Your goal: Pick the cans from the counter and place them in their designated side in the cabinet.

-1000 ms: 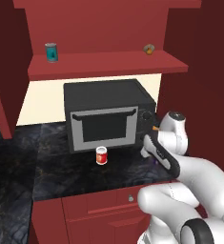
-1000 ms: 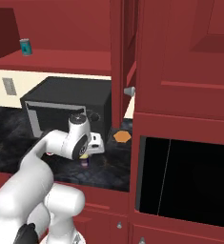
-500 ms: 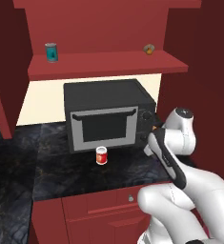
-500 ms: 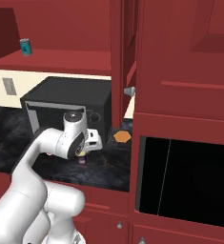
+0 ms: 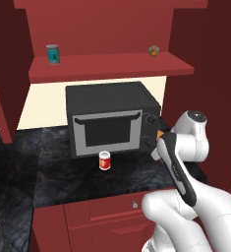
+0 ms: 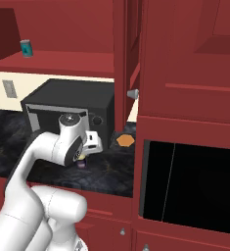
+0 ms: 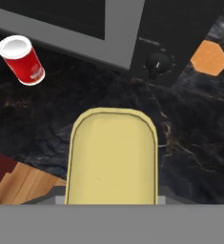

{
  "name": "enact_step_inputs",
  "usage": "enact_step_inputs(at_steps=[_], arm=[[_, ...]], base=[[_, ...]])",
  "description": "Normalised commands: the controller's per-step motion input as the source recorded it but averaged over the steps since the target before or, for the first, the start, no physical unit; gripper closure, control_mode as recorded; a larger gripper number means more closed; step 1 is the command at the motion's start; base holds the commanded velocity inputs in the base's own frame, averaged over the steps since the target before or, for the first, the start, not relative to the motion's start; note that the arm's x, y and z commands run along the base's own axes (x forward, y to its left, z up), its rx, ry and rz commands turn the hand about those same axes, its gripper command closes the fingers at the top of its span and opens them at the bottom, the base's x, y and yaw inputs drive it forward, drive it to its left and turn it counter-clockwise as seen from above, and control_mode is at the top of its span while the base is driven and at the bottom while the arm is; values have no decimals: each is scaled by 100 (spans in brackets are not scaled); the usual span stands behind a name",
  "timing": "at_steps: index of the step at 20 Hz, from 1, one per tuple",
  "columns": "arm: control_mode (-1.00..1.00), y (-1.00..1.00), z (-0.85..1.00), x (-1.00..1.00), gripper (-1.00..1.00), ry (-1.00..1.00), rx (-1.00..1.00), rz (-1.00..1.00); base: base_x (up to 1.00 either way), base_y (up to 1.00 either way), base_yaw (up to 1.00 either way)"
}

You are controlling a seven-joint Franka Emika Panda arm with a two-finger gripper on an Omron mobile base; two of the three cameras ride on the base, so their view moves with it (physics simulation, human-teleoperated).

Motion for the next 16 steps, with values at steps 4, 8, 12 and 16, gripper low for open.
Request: enact_step_inputs(at_steps=[4, 8, 12, 16], arm=[[-100, 11, 31, -25, 100, 0, 0, 0], [-100, 8, 31, -25, 100, 0, 0, 0], [-100, 12, 33, -28, 100, 0, 0, 0], [-100, 14, 34, -25, 100, 0, 0, 0]], base=[[0, 0, 0], [0, 0, 0], [0, 0, 0], [0, 0, 0]])
